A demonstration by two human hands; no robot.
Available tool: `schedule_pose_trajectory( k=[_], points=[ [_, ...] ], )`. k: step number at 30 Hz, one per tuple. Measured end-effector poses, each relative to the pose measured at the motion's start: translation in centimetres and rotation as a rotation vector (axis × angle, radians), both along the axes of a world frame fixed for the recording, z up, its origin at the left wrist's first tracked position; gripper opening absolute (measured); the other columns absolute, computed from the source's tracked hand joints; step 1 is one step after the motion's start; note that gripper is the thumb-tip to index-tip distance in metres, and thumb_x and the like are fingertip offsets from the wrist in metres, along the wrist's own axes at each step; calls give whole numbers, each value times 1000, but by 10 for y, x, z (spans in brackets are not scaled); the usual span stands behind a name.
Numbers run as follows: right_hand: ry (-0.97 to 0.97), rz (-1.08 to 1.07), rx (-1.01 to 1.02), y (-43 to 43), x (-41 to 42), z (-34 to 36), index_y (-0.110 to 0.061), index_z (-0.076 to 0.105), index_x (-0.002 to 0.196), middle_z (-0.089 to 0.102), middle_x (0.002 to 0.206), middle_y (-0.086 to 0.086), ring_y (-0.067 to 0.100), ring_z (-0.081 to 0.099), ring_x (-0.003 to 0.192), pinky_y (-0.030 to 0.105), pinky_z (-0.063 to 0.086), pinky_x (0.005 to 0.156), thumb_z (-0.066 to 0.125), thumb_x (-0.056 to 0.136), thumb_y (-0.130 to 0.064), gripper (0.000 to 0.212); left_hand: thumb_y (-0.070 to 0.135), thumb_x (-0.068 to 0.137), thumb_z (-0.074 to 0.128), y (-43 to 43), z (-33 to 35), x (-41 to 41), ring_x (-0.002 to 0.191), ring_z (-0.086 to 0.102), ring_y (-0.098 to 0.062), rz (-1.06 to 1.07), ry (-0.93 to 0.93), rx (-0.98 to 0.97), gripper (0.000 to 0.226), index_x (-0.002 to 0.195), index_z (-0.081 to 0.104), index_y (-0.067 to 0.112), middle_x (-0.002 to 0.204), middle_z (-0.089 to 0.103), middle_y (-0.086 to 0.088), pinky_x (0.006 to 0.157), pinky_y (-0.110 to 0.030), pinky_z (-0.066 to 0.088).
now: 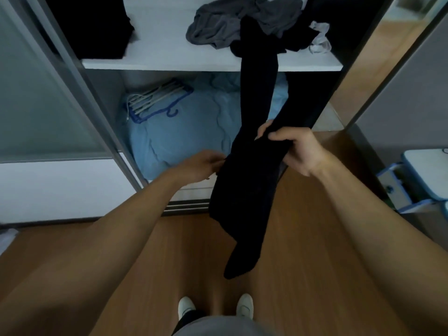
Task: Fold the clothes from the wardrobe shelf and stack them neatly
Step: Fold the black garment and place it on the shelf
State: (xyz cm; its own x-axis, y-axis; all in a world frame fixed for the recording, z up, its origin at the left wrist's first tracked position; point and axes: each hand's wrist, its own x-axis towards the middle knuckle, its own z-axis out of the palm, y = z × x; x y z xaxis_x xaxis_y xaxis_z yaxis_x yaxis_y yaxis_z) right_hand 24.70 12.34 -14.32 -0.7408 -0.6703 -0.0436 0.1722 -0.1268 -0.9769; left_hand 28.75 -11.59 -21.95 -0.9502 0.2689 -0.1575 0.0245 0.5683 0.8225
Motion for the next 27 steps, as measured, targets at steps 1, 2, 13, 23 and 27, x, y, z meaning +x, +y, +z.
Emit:
schedule_pose_trajectory(
  k=[1,2,13,23,27],
  points=[
    [24,-25,92,9,0,-6,-10,68,82,66,88,4,15,63,87,22,49,77,53,77,-10,16,23,104,47,-4,-1,1,73,55,-8,77,-34,118,29,81,64,18,78,62,5,71,-19,42],
    [70,-42,234,17,-1,-12,-15,73,79,70,88,1,14,65,87,18,50,75,55,76,-12,18,24,104,47,-8,-2,2,77,61,-11,166,-69,242,29,88,67,13,83,67,-1,75,-22,46],
    [157,119,737,-7,28,-63,-35,51,139,55,133,-14,-2,52,120,13,40,98,68,89,-49,55,35,103,48,-3,12,16,87,71,-10,256,-248,471,34,89,77,25,92,77,1,72,-16,52],
    [371,13,597,-53,26,-49,-13,67,91,65,79,-3,2,61,70,22,45,67,66,93,-9,4,36,96,58,-20,50,11,66,67,-4,275,-57,426,32,71,77,28,70,71,8,60,-16,51],
    [370,-12,560,-43,15,-39,-20,72,102,71,93,-9,-9,64,79,6,48,74,70,87,-3,23,36,83,77,-48,58,15,62,66,-2,242,-72,187,16,79,77,21,72,74,4,54,-12,48]
  ],
)
